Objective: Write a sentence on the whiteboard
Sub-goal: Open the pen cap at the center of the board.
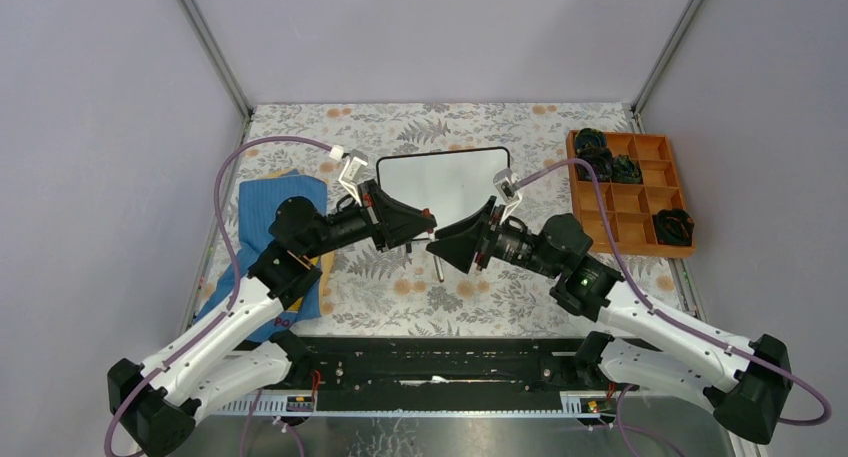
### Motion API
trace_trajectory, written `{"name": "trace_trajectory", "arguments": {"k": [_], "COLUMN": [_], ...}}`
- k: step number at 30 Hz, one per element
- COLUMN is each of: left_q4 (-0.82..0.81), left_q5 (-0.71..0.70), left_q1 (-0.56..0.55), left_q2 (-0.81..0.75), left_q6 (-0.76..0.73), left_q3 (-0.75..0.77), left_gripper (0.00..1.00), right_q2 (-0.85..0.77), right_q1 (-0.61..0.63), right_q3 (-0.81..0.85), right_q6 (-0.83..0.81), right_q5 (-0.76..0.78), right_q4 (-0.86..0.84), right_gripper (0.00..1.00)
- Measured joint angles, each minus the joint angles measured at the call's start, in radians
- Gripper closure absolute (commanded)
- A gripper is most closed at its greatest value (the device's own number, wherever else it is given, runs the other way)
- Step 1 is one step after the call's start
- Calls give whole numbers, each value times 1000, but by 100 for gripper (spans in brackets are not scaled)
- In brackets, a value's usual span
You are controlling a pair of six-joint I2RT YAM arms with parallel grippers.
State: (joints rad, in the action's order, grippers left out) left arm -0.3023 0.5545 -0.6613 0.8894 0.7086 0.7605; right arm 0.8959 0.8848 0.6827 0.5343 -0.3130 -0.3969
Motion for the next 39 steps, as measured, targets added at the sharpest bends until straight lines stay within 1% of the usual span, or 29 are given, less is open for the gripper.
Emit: {"name": "trace_trajectory", "arguments": {"k": [2, 4, 7, 9, 12, 13, 19, 39], "left_q4": [-1, -2, -2, -1, -1, -2, -5, 7], "left_q5": [-2, -2, -3, -6, -20, -20, -29, -141], "left_q1": [0, 0, 0, 0, 0, 0, 0, -35], "left_q2": [-5, -10, -12, -15, -17, -18, -25, -45], "left_q6": [5, 9, 16, 18, 27, 38, 77, 151], "left_q3": [-2, -3, -6, -10, -15, -17, -26, -76], "left_gripper": [100, 100, 100, 100, 100, 100, 100, 100], "right_q2": [17, 36, 65, 78, 84, 84, 76, 33], "right_q1": [0, 0, 0, 0, 0, 2, 3, 5], "right_q3": [0, 0, 0, 0, -2, -6, -31, -112], "right_q6": [23, 51, 90, 107, 122, 122, 121, 119], "right_q5": [-5, -6, -20, -29, -50, -56, -68, -37], "right_q4": [-19, -38, -75, -95, -122, -132, -166, -206], "right_gripper": [47, 52, 67, 80, 96, 100, 100, 100]}}
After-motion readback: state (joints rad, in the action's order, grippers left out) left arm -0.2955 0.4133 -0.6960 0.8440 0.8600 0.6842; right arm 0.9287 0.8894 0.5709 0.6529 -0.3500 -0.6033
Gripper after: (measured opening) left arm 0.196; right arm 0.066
